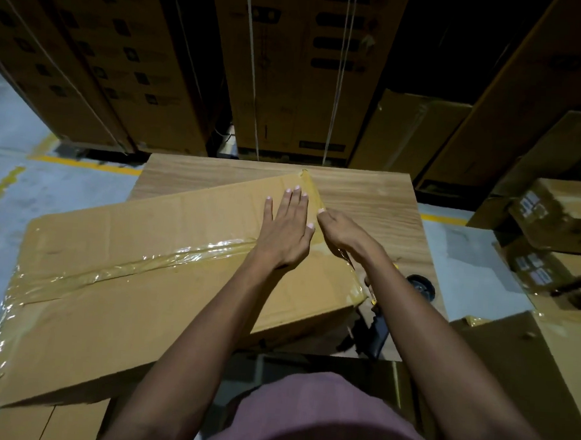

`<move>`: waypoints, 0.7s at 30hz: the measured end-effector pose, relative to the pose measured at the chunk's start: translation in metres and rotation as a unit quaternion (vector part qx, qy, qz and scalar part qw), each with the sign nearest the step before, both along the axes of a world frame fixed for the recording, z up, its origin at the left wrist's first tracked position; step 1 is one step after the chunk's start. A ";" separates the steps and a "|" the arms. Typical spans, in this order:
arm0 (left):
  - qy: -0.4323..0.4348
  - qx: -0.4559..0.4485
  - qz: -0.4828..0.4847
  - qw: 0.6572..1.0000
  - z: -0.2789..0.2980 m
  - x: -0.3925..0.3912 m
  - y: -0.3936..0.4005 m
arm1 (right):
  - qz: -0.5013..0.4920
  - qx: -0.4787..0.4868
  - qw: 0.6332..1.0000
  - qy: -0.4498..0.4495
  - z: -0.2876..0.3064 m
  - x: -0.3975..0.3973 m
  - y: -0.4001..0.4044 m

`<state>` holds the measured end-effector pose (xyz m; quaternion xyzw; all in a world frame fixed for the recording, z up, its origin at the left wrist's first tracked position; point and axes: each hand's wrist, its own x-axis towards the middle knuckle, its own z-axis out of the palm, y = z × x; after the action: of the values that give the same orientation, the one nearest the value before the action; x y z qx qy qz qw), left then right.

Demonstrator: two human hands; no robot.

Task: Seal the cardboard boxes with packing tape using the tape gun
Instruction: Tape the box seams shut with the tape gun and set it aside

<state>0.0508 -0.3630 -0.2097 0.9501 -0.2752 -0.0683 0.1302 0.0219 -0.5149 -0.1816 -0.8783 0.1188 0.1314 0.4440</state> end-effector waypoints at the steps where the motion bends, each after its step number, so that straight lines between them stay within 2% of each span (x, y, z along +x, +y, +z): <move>1: -0.008 0.003 0.003 1.000 -0.001 -0.001 -0.001 | -0.004 -0.009 1.000 -0.011 -0.004 -0.001 0.001; 5: -0.027 0.008 0.015 0.999 -0.004 -0.004 -0.002 | -0.006 -0.032 0.998 -0.057 -0.015 -0.029 0.003; 11: -0.035 0.023 0.012 0.999 -0.003 -0.009 -0.003 | -0.016 -0.068 0.997 -0.017 -0.020 -0.109 -0.005; 16: -0.019 0.016 0.002 1.000 -0.004 -0.011 -0.002 | -0.074 -0.132 0.988 0.017 -0.006 -0.081 0.009; 21: -0.016 0.018 -0.002 1.000 -0.004 -0.012 -0.001 | -0.111 -0.119 0.986 0.016 -0.007 -0.080 0.013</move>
<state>0.0387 -0.3637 -0.2138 0.9526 -0.2782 -0.0580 0.1082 -0.0586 -0.5016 -0.1890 -0.9041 0.2376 0.0798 0.3460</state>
